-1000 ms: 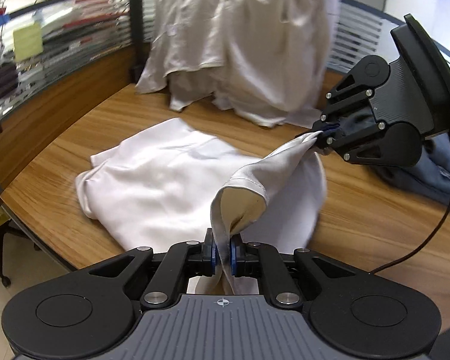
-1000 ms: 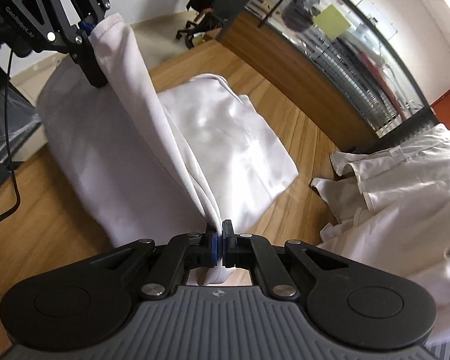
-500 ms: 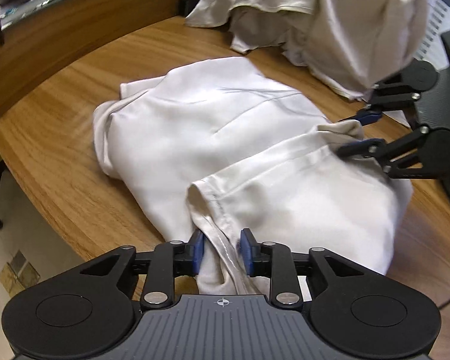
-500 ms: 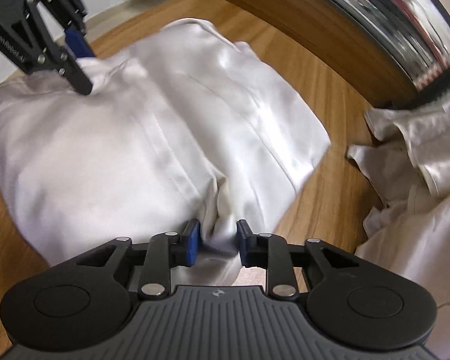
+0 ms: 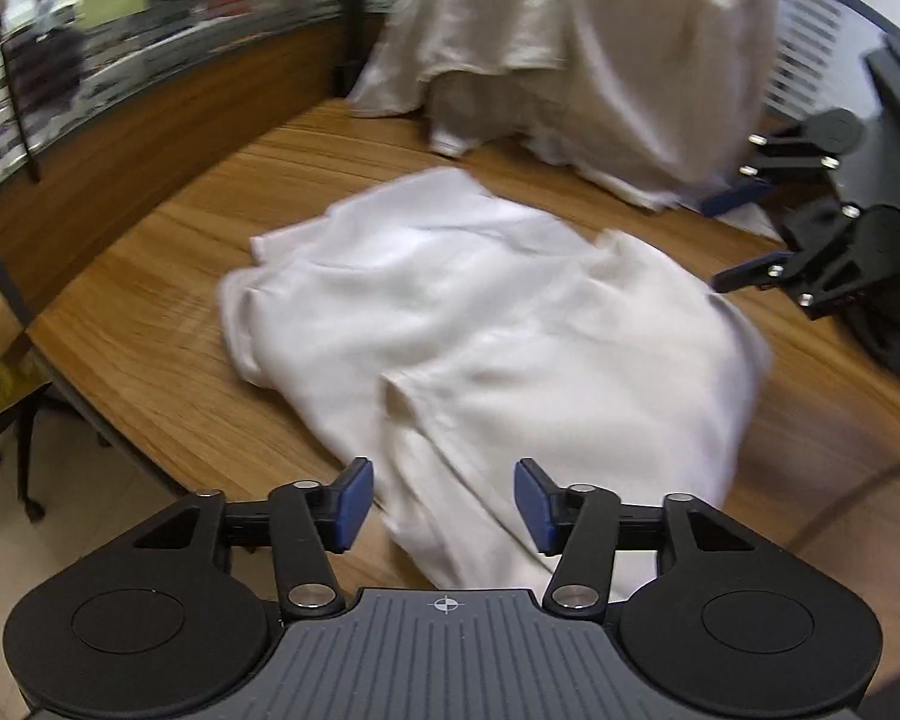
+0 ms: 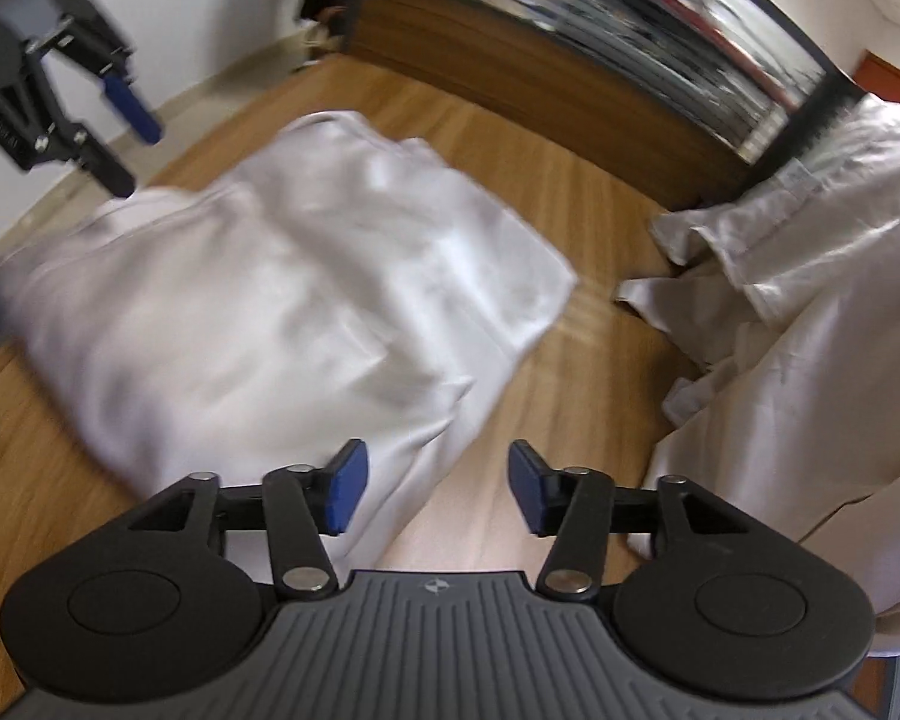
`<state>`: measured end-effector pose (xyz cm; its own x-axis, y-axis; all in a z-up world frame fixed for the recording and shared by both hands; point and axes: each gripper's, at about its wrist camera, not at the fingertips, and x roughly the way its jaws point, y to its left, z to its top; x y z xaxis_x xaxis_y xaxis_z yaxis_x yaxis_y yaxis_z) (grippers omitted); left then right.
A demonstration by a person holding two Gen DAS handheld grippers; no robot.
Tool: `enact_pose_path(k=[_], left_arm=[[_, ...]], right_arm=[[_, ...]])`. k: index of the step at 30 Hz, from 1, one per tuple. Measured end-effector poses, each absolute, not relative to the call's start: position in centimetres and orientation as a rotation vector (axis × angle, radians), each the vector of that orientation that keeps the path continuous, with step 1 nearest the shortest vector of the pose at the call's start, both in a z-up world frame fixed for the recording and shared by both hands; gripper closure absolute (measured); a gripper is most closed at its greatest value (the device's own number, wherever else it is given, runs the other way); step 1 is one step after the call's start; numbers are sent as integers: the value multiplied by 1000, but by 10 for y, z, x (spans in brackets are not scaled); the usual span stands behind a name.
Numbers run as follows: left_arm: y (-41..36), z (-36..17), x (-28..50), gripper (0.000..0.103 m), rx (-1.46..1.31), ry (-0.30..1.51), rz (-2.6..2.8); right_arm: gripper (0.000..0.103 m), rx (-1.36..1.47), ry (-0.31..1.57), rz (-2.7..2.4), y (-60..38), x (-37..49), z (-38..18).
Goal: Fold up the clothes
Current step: 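Fold the shirt edge over with both grippers and release, then pinch the folded shirt end with both grippers and fold it over again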
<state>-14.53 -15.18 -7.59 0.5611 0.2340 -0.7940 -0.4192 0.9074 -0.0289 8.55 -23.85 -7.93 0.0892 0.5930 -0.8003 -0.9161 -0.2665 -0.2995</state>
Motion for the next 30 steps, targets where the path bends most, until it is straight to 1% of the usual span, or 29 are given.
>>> enact_pose_path(k=[1, 3, 6, 9, 12, 15, 18, 19, 20, 21, 22, 23, 25, 27, 30], left_arm=[[-161, -77, -147, 41, -216, 904, 376], [-180, -81, -150, 38, -185, 923, 358], [-203, -91, -149, 36, -145, 960, 341], [-216, -101, -147, 29, -151, 976, 334], [-225, -113, -143, 29, -133, 996, 349], [-226, -123, -138, 28, -136, 1013, 377], [-227, -131, -137, 30, -136, 1026, 395], [-227, -132, -137, 31, -130, 1029, 398], [-226, -134, -138, 45, -120, 1033, 401], [-225, -135, -139, 65, -112, 1033, 399], [-224, -134, -140, 69, -109, 1029, 393], [-223, -132, -141, 81, -106, 1025, 388], [-220, -124, -141, 93, -98, 1021, 384], [-216, -113, -143, 96, -88, 1011, 382], [-208, -92, -149, 96, -62, 990, 370]], right_arm=[[39, -1083, 407, 1542, -246, 82, -80], [39, -1115, 389, 1563, -262, 75, -86], [35, -1176, 318, 1573, -281, 62, -97], [32, -1245, 244, 1594, -297, 48, -109], [30, -1308, 190, 1610, -306, 35, -121], [30, -1326, 196, 1595, -306, 30, -131], [36, -1303, 231, 1573, -300, 33, -135], [49, -1290, 247, 1571, -298, 34, -136], [67, -1278, 263, 1567, -295, 35, -137], [74, -1270, 280, 1559, -293, 36, -137], [82, -1259, 296, 1555, -291, 37, -137], [85, -1242, 311, 1560, -291, 38, -135], [91, -1208, 340, 1568, -291, 40, -131], [93, -1174, 357, 1558, -293, 37, -124], [94, -1110, 388, 1564, -296, 30, -111]])
